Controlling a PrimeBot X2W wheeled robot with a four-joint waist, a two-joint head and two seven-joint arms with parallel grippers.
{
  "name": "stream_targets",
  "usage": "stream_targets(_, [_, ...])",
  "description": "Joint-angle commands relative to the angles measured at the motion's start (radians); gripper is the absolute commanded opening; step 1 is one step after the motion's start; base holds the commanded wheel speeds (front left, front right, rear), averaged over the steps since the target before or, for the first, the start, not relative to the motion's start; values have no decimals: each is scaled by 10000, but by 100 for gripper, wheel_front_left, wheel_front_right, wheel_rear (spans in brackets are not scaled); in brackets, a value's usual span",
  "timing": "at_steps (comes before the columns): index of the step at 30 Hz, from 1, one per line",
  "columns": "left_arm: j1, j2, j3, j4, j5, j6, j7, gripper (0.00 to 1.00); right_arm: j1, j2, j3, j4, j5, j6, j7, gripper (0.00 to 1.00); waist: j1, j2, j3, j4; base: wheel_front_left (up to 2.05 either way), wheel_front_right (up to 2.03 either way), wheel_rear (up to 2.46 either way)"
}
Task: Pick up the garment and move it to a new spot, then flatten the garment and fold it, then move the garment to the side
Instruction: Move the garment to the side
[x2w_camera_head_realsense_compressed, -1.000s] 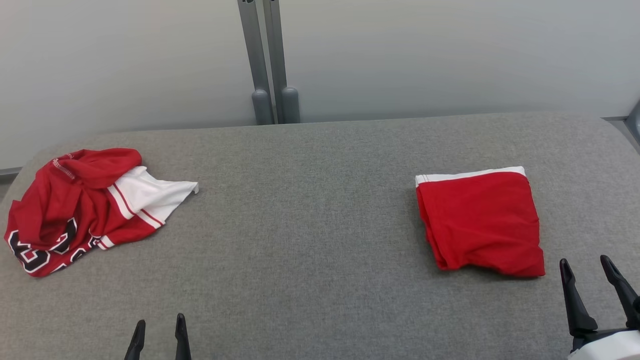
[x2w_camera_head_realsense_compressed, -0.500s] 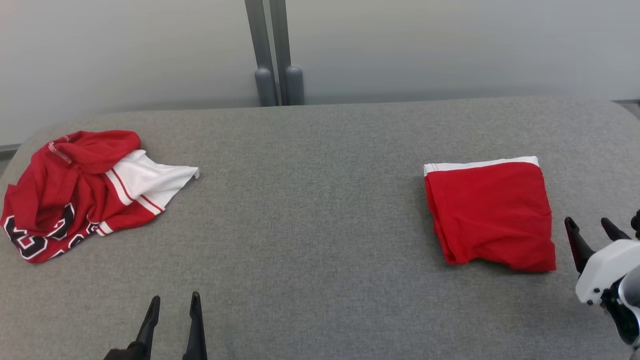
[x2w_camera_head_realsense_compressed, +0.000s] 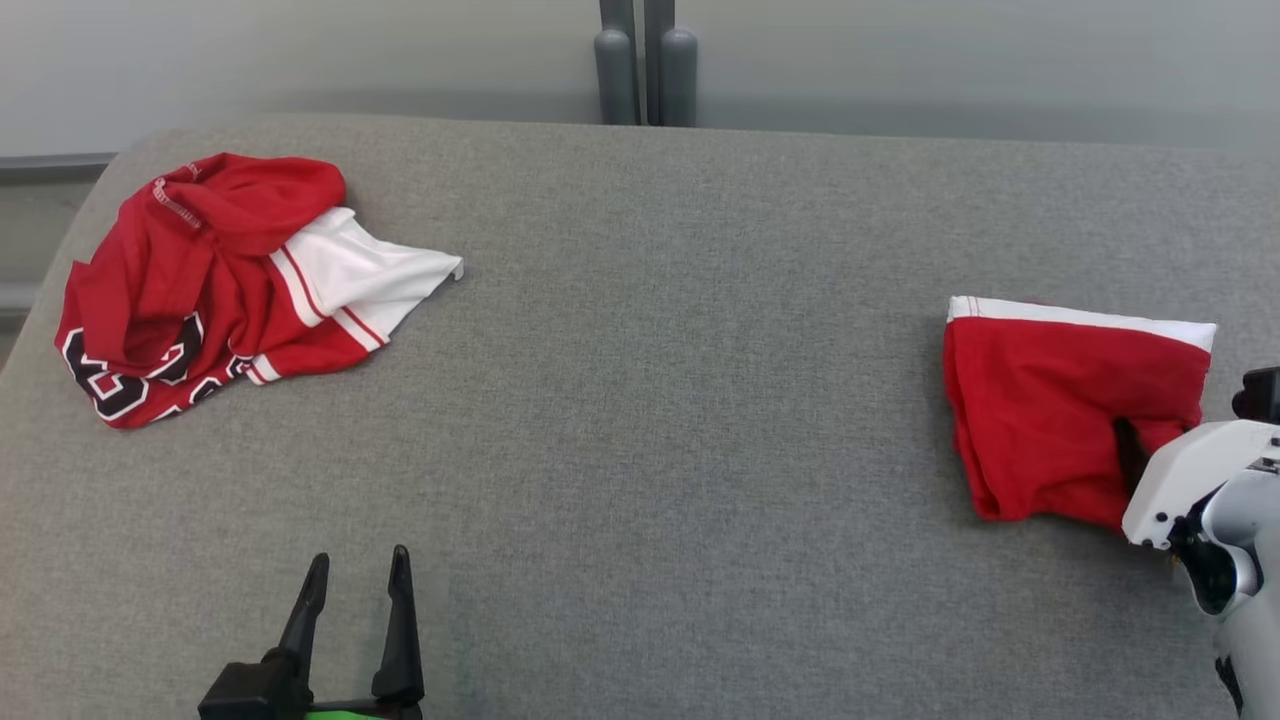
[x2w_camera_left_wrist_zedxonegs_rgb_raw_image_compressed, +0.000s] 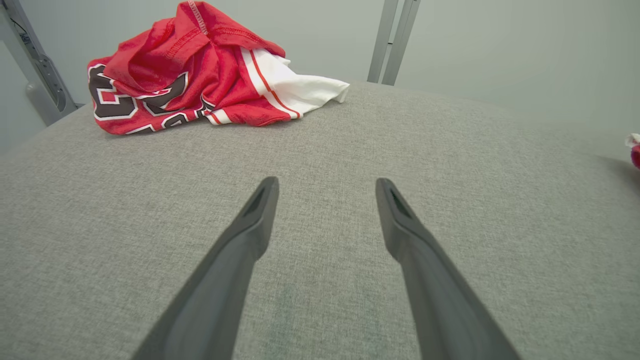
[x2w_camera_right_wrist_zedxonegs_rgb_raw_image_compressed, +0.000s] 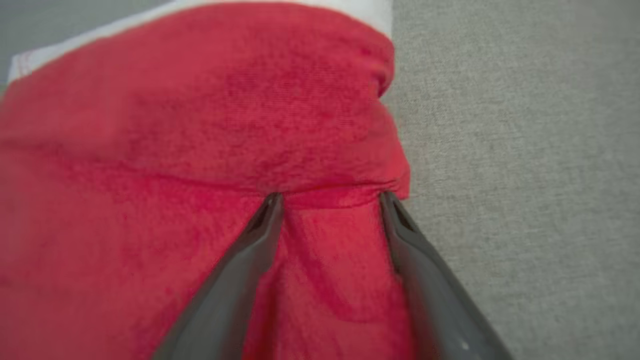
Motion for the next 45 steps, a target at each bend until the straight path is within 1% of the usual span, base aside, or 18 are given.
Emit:
stream_targets(1, [-168,12,79,-92,-33,66,-3,100,-221,-126,-4,78,102,3,-35,0,0,0,308,55,0,0,0])
stream_targets(3, [-254,12,171,-226,-68,125,-3,100,-513,-214,108,28,320,3,50,0,0,0,553,-156,0,0,0])
stream_targets(5, [-368,11,146,-330,2,83,-3,100,-712,-598,213,-141,456,2,168,0,0,0,855,-384,0,0,0])
stream_targets(8, [-687,11,28,-416,60,13,-2,100,-954,-1574,88,-319,389,-4,287,0,0,0,1438,-683,0,0,0])
stream_targets(14, [-1445,14,-286,-464,361,-212,-3,100,-1334,-3381,-531,-197,-207,-3,396,0,0,0,2317,-841,0,0,0])
stream_targets(17, [-1623,14,-357,-460,577,-335,-2,100,-1656,-3803,-1076,87,-780,-1,224,0,0,0,2568,-789,0,0,0])
stream_targets(21, [-1750,14,-337,-517,701,-389,-2,100,-2251,-4059,-1947,638,-1504,-1,-53,0,0,0,2819,-611,0,0,0])
stream_targets(22, [-1716,14,-302,-513,691,-371,-3,100,-2362,-4012,-2176,813,-1735,-1,-110,0,0,0,2825,-584,0,0,0])
stream_targets(23, [-1683,14,-284,-512,664,-344,-3,100,-2439,-4001,-2304,914,-2035,-1,-188,9,0,0,2824,-563,0,0,0])
stream_targets(24, [-1659,14,-242,-516,591,-289,-3,100,-2567,-4007,-2546,1002,-2390,-3,-314,81,0,0,2821,-543,0,0,0])
stream_targets(25, [-1650,14,-221,-503,535,-249,-3,100,-2640,-3934,-2731,1070,-2633,-3,-349,100,0,0,2787,-539,0,0,0])
stream_targets(27, [-1588,14,-182,-480,422,-184,-3,100,-2599,-3718,-2906,1079,-3315,-1,-440,100,0,0,2584,-564,0,0,0])
stream_targets(29, [-1412,14,-151,-432,296,-110,-2,100,-2460,-3447,-3080,722,-3845,-1,-732,100,0,0,2154,-647,0,0,0])
stream_targets(32, [-1038,17,-45,-367,188,-9,-3,100,-1859,-2715,-3013,-414,-4281,-1,-1368,100,0,0,1280,-874,0,0,0])
stream_targets(35, [-610,17,137,-224,32,23,-2,100,-914,-1860,-2654,-1729,-3994,-1,-1877,100,0,0,287,-1122,0,0,0])
stream_targets(39, [157,23,656,117,-207,57,-3,100,839,-1181,-2002,-3581,-3439,-3,-2300,100,0,0,-1109,-1405,0,0,0])
stream_targets(43, [708,25,1233,397,-256,-57,-3,100,2667,-378,-1619,-5313,-3040,-1,-2994,100,0,0,-1802,-1630,0,0,0])
stream_targets(45, [883,37,1427,682,-80,-169,-2,100,3520,93,-1294,-5739,-2770,-3,-3416,100,0,0,-1988,-1641,0,0,0])
